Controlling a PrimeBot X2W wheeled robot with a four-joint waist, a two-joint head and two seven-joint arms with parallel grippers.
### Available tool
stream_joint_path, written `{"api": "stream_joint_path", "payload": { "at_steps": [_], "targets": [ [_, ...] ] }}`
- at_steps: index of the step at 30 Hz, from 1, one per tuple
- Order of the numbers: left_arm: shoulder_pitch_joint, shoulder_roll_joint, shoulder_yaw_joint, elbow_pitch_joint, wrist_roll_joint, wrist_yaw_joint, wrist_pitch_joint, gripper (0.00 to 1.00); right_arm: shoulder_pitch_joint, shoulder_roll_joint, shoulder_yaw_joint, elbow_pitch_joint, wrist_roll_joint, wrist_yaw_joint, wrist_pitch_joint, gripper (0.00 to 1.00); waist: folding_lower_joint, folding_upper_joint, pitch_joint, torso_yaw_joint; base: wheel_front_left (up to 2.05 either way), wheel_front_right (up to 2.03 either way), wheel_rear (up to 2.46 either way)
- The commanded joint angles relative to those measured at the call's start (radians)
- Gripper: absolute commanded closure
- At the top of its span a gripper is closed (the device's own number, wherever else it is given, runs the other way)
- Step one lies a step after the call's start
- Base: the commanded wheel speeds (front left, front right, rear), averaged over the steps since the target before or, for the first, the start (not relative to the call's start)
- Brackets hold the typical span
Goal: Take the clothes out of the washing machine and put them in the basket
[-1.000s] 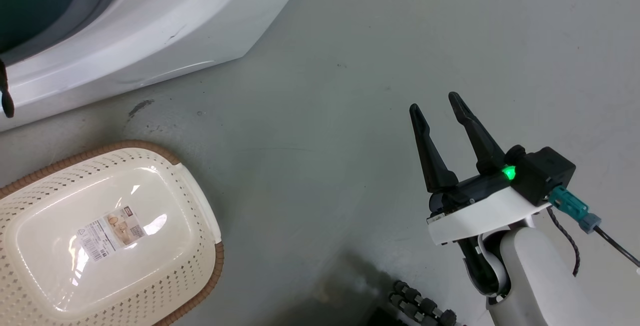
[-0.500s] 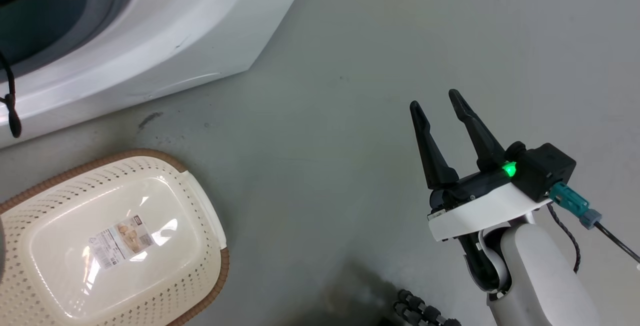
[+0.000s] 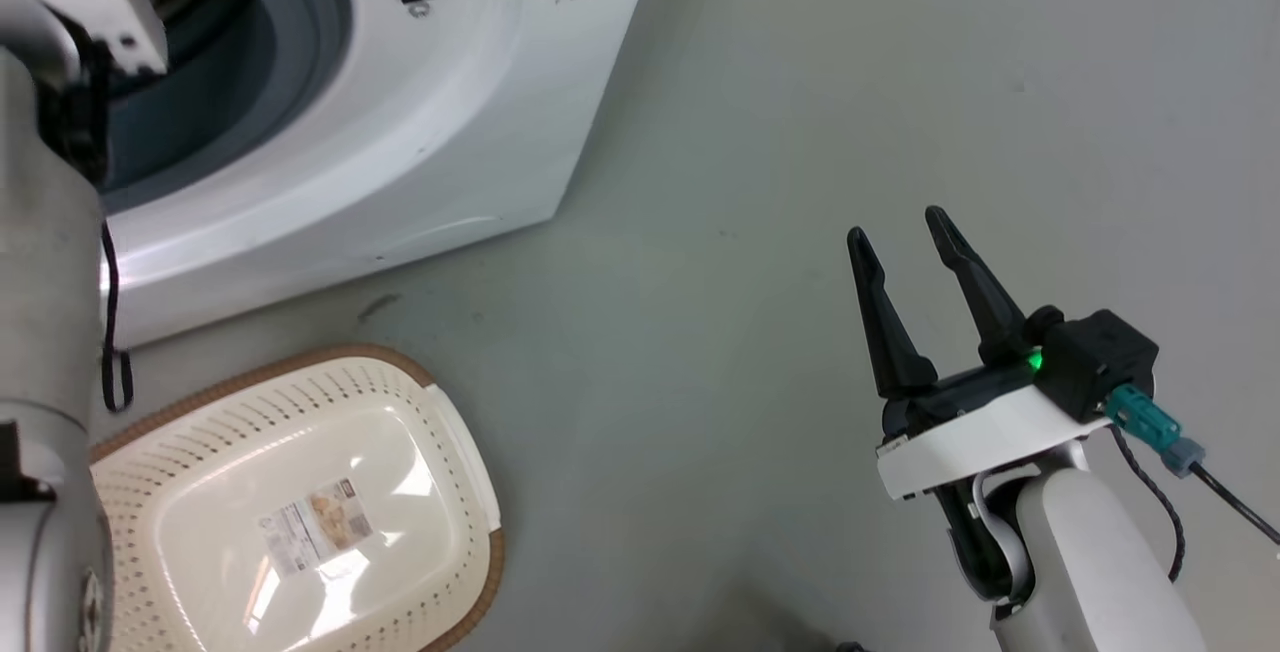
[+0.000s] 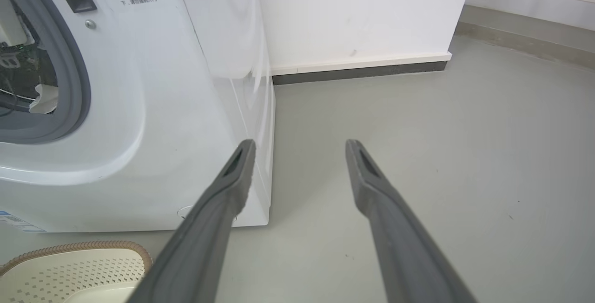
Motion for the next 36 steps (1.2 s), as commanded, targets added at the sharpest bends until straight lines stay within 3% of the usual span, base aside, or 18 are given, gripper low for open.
{"api": "stream_joint_path", "payload": {
  "at_steps": [1, 10, 19, 36],
  "targets": [
    [0.034, -0.007, 0.000, 0.011, -0.006, -0.006, -0.039, 1.00, 0.017, 0.000, -0.005, 0.007, -0.011, -0.001, -0.003, 0.00, 0.0000, 0.0000, -0.049, 0.020, 0.00, 0.00, 0.00],
    [0.190, -0.047, 0.030, -0.013, -0.052, -0.027, -0.119, 1.00, 0.073, 0.000, -0.033, 0.031, -0.048, -0.001, -0.003, 0.00, 0.0000, 0.0000, -0.189, 0.064, 0.00, 0.00, 0.00],
    [0.398, -0.098, 0.087, -0.233, -0.063, -0.032, -0.120, 1.00, 0.127, 0.000, -0.058, 0.047, -0.076, -0.001, -0.003, 0.00, 0.0000, 0.0000, -0.303, 0.115, 0.00, 0.00, 0.00],
    [0.800, -0.248, 0.174, -0.814, 0.009, -0.042, -0.118, 1.00, 0.233, 0.001, -0.119, 0.053, -0.123, -0.001, 0.008, 0.00, 0.0000, 0.0000, -0.464, 0.234, 0.00, 0.00, 0.00]
  ]
}}
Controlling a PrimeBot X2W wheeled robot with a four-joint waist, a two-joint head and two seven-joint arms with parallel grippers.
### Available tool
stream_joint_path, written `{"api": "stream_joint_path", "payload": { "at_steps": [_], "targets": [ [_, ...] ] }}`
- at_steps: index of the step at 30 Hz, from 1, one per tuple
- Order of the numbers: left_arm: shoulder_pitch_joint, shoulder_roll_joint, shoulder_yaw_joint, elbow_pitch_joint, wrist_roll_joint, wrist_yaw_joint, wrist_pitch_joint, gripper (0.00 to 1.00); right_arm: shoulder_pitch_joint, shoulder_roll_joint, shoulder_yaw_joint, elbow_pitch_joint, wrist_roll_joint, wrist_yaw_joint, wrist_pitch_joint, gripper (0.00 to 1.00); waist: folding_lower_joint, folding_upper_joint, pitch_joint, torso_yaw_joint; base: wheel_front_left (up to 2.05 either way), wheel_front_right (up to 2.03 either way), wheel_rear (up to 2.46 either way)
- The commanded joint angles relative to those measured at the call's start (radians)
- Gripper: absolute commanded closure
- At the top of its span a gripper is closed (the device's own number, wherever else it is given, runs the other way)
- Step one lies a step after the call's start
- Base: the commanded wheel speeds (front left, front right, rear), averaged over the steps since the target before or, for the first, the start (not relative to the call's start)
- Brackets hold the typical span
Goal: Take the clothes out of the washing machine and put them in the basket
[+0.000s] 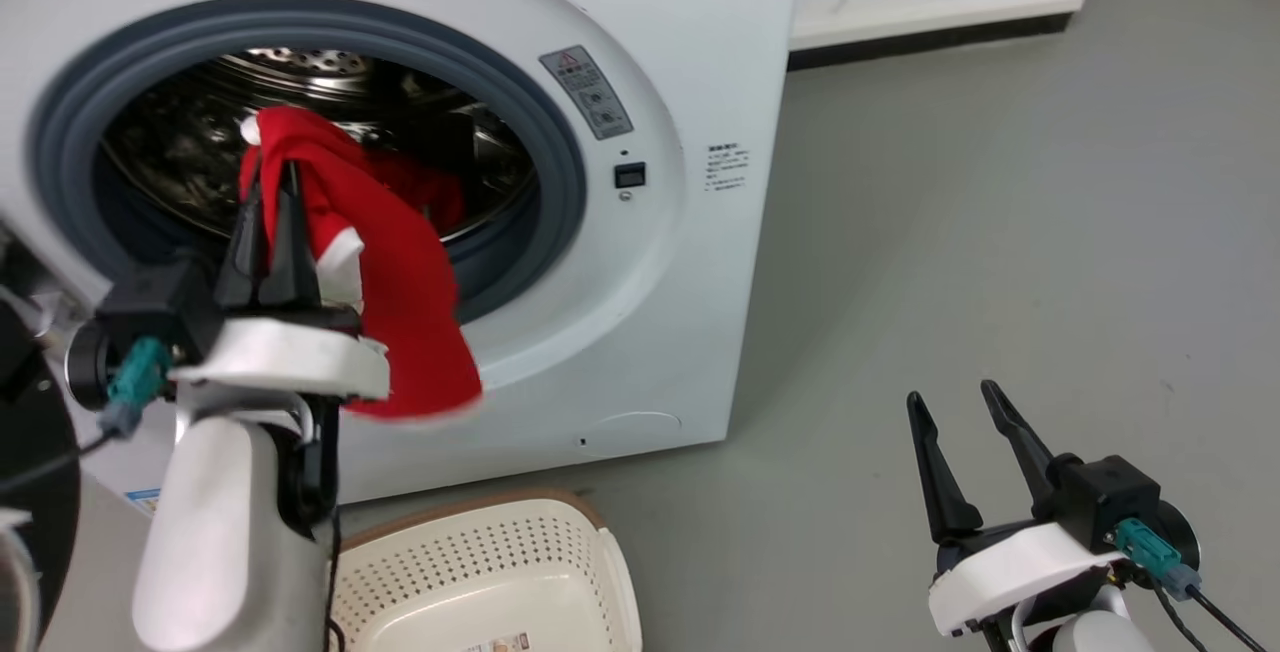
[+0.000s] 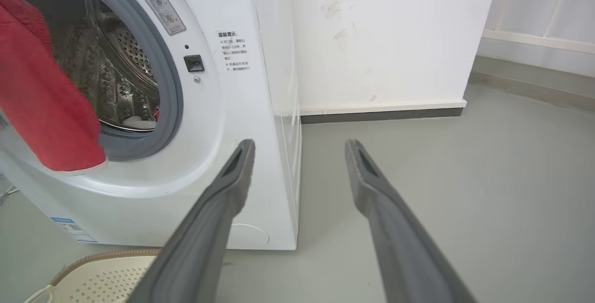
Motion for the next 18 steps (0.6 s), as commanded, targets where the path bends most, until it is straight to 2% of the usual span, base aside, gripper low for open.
{"api": "stream_joint_path", "payload": {
  "at_steps": [1, 6, 10, 18],
  "targets": [
    [0.028, -0.009, 0.002, -0.027, 0.005, -0.001, -0.002, 1.00, 0.013, 0.001, -0.003, -0.006, -0.008, -0.001, 0.002, 0.00, 0.0002, -0.0001, -0.021, 0.022, 0.00, 0.00, 0.00],
    [0.151, -0.045, -0.023, -0.189, 0.025, 0.002, -0.003, 1.00, 0.041, 0.001, -0.013, -0.027, -0.017, -0.001, 0.021, 0.00, 0.0002, -0.0001, -0.040, 0.056, 0.00, 0.00, 0.00],
    [0.257, -0.059, -0.038, -0.259, 0.028, 0.018, -0.003, 1.00, 0.054, 0.001, -0.015, -0.047, -0.022, -0.001, 0.033, 0.00, 0.0002, -0.0001, -0.038, 0.074, 0.00, 0.00, 0.00],
    [0.445, -0.080, -0.093, -0.267, 0.017, 0.071, -0.001, 1.00, 0.048, 0.001, -0.022, -0.089, -0.033, -0.001, 0.050, 0.00, 0.0002, -0.0001, 0.019, 0.112, 0.00, 0.00, 0.00]
  ]
}}
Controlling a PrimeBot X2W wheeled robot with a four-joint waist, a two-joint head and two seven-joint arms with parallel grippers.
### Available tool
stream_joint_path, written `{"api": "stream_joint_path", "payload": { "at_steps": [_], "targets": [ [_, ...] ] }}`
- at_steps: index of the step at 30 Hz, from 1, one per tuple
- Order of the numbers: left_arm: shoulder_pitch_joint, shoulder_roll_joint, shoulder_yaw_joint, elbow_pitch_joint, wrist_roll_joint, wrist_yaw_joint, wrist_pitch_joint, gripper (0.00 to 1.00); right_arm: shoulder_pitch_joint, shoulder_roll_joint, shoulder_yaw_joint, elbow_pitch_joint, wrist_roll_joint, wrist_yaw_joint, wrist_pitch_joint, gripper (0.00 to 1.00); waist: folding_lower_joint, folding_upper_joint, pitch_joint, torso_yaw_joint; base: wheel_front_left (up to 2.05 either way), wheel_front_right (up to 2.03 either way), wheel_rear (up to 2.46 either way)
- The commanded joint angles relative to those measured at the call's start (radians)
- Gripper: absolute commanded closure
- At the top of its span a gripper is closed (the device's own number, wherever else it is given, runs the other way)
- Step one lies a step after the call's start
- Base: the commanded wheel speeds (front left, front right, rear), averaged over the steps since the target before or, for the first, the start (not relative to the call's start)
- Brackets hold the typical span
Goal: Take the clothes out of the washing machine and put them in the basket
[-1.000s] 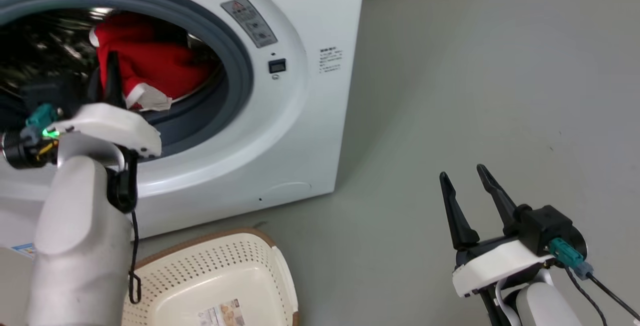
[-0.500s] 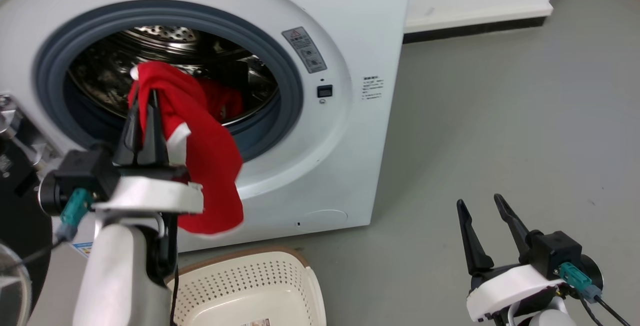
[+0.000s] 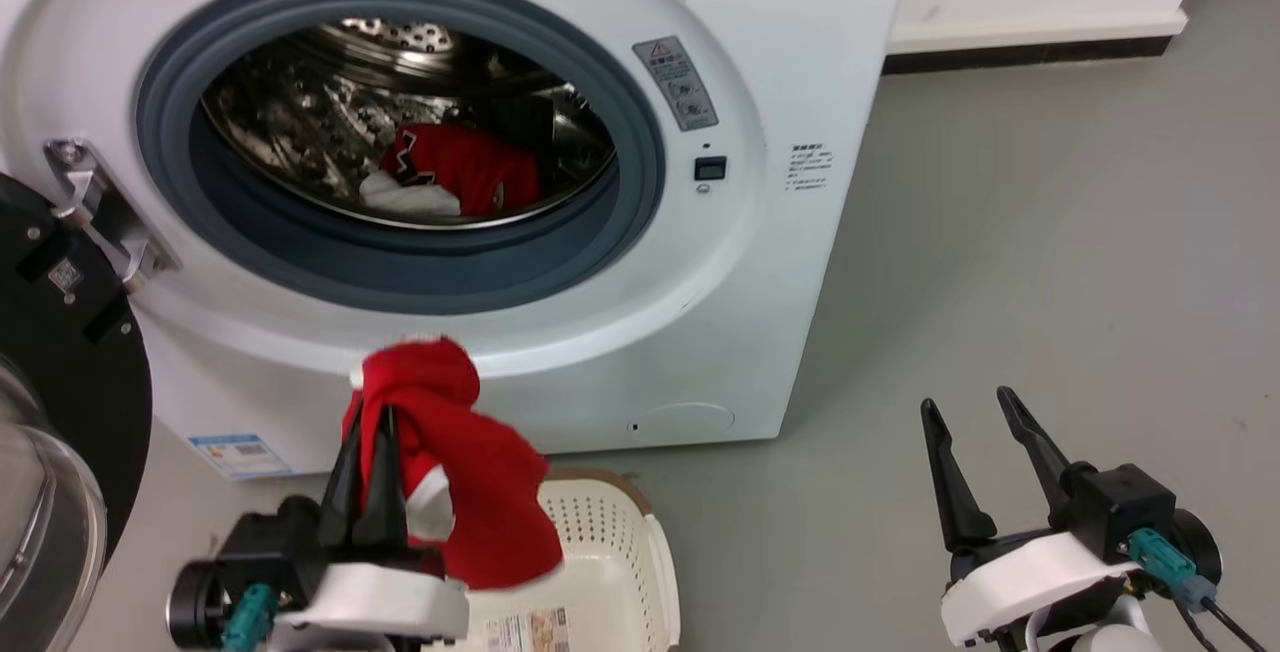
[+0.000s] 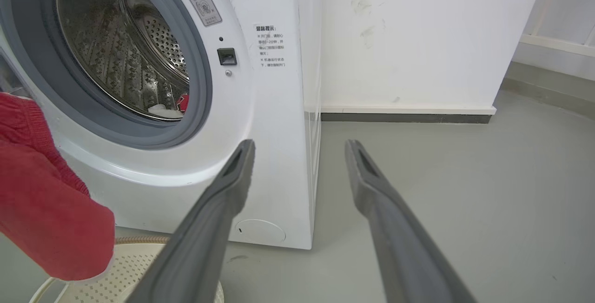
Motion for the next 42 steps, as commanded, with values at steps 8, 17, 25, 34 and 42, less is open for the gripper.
{"api": "stream_joint_path", "payload": {
  "at_steps": [8, 17, 25, 34, 42],
  "targets": [
    [0.028, -0.007, -0.041, 0.180, -0.044, 0.019, -0.006, 1.00, -0.056, 0.001, 0.008, -0.025, -0.006, -0.001, -0.002, 0.00, 0.0001, 0.0000, 0.118, 0.039, 0.00, 0.00, 0.00],
    [-0.133, -0.010, -0.024, 0.468, -0.084, 0.000, -0.005, 1.00, -0.140, 0.001, 0.024, -0.036, -0.012, -0.001, -0.010, 0.00, 0.0001, 0.0000, 0.285, 0.053, 0.00, 0.00, 0.00],
    [-0.346, -0.010, 0.015, 0.714, -0.082, -0.007, -0.006, 1.00, -0.236, 0.001, 0.050, -0.055, -0.033, -0.001, -0.015, 0.00, 0.0001, 0.0000, 0.464, 0.029, 0.00, 0.00, 0.00],
    [-0.552, 0.020, 0.034, 0.987, -0.058, -0.013, -0.006, 1.00, -0.321, 0.000, 0.088, -0.048, -0.015, -0.001, -0.034, 0.00, 0.0001, 0.0000, 0.627, -0.022, 0.00, 0.00, 0.00],
    [-0.672, 0.055, 0.025, 1.158, -0.055, -0.028, -0.006, 1.00, -0.362, 0.001, 0.101, -0.019, 0.002, -0.001, -0.052, 0.00, 0.0001, 0.0000, 0.686, -0.047, 0.00, 0.00, 0.00]
  ]
}}
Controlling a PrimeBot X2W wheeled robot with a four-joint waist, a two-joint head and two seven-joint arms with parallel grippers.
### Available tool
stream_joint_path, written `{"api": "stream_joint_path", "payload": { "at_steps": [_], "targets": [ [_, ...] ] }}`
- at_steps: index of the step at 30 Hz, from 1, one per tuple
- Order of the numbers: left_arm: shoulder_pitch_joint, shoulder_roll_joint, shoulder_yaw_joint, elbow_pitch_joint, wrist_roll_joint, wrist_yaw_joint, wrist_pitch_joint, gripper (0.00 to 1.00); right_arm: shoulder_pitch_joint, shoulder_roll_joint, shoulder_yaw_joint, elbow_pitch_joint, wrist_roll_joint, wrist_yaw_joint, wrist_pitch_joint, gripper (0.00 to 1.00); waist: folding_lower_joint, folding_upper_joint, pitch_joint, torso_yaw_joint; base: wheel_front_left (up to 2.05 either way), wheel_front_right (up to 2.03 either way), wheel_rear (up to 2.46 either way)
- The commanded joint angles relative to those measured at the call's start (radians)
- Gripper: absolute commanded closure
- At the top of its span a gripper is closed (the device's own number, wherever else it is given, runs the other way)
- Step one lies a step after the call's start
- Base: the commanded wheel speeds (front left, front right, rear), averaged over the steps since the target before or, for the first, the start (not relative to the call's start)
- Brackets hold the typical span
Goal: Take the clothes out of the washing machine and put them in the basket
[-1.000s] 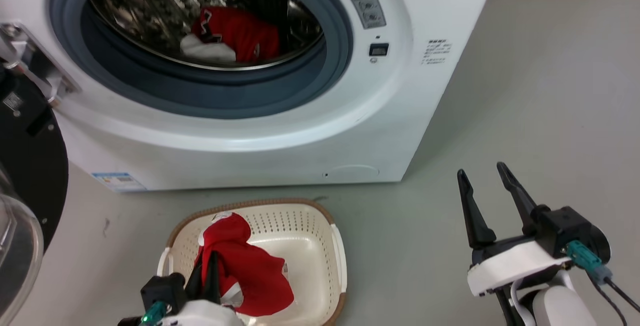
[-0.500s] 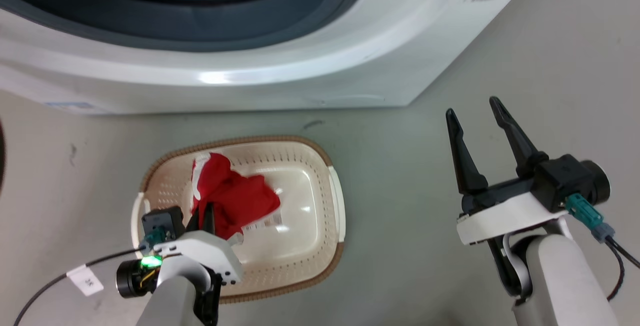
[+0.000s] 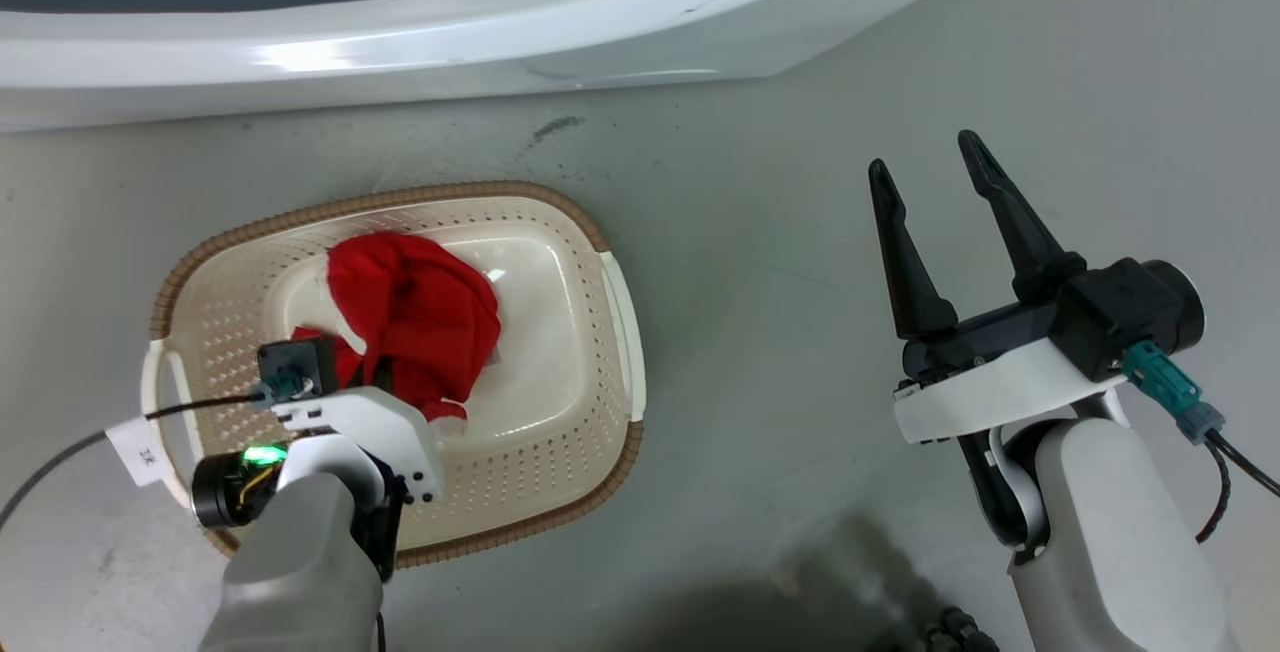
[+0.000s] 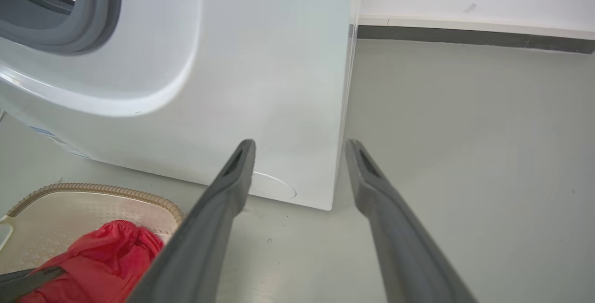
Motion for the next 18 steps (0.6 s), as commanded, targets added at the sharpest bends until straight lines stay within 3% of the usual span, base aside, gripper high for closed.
{"api": "stream_joint_path", "payload": {
  "at_steps": [1, 4, 5, 6, 7, 8, 18],
  "targets": [
    [-0.012, 0.004, 0.001, 0.006, 0.000, -0.001, -0.003, 1.00, -0.018, 0.001, 0.002, 0.002, 0.004, -0.001, -0.006, 0.00, -0.0002, 0.0000, 0.011, -0.010, 0.00, 0.00, 0.00],
    [-0.037, 0.005, 0.009, 0.047, -0.014, -0.003, -0.003, 1.00, -0.024, 0.001, 0.003, 0.015, 0.010, -0.001, -0.010, 0.00, -0.0002, 0.0000, 0.011, -0.013, 0.00, 0.00, 0.00],
    [-0.045, 0.005, 0.013, 0.055, -0.019, -0.003, -0.003, 0.83, -0.025, 0.001, 0.002, 0.021, 0.011, -0.001, -0.011, 0.00, -0.0002, 0.0000, 0.006, -0.014, 0.00, 0.00, 0.00],
    [-0.048, 0.004, 0.011, 0.060, -0.019, -0.003, -0.003, 0.58, -0.024, 0.001, -0.002, 0.026, 0.011, -0.001, -0.012, 0.00, -0.0002, 0.0000, -0.003, -0.013, 0.00, 0.00, 0.00],
    [-0.047, 0.003, 0.010, 0.062, -0.020, -0.002, -0.003, 0.20, -0.022, 0.001, -0.005, 0.031, 0.010, -0.001, -0.012, 0.00, -0.0002, 0.0000, -0.015, -0.011, 0.00, 0.00, 0.00],
    [-0.041, 0.001, 0.011, 0.062, -0.022, -0.003, -0.003, 0.00, -0.019, 0.001, -0.008, 0.038, 0.009, -0.001, -0.012, 0.00, -0.0002, 0.0000, -0.031, -0.009, 0.00, 0.00, 0.00],
    [0.127, -0.033, 0.039, -0.102, -0.022, -0.007, -0.003, 0.00, 0.073, 0.000, -0.059, 0.075, -0.018, -0.001, -0.014, 0.00, -0.0002, 0.0000, -0.279, 0.026, 0.00, 0.00, 0.00]
  ]
}}
